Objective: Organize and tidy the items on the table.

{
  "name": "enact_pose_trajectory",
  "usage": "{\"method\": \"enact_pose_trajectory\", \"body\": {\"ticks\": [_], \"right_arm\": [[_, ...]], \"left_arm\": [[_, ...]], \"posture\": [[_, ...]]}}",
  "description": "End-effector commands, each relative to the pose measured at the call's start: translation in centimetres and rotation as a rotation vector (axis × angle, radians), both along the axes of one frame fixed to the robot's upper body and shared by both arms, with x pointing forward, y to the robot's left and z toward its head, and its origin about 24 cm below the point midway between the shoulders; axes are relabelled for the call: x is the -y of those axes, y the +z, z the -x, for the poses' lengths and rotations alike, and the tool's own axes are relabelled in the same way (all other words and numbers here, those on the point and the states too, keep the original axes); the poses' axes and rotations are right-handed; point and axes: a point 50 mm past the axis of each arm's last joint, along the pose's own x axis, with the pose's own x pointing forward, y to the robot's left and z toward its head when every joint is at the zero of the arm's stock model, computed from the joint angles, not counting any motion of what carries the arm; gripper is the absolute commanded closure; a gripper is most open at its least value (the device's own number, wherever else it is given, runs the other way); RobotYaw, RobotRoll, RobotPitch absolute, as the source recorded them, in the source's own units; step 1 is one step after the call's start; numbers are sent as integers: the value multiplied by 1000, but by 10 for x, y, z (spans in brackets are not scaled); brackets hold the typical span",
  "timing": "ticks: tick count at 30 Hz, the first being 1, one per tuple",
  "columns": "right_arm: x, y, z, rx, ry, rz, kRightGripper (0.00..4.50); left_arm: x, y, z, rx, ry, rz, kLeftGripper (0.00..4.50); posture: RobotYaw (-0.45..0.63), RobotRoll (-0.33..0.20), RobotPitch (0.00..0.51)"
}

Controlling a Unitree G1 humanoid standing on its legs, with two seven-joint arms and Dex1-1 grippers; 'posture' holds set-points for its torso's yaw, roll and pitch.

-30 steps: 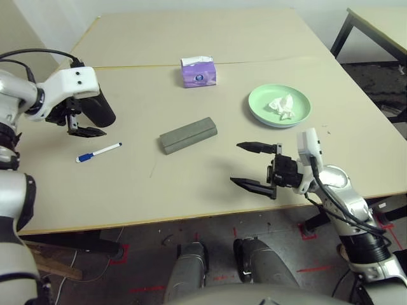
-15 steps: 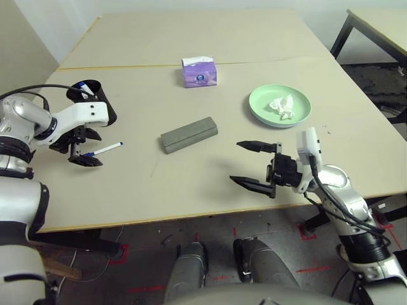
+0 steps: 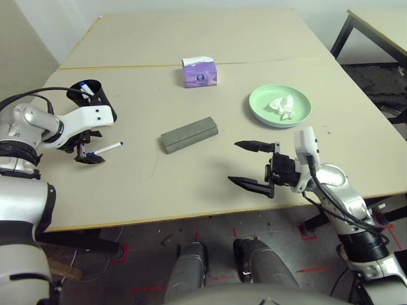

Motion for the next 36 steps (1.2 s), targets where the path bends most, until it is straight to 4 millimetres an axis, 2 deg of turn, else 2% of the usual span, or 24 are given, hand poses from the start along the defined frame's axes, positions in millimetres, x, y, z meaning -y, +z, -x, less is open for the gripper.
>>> {"method": "enact_pose_trajectory", "body": {"ticks": [1,19,36], "right_arm": [[-2,1,3,8,10,10,0],[-1,5,2,9,14,19,0],[1,4,7,6,15,29,0]], "left_arm": [[-3,-9,3,-28,29,-7,53],[-5,-24,5,-43,99,6,53],[0,-24,2,-73,104,22,53]], "posture": [[-118,0,137],[-112,0,133],[-124,0,130]]}}
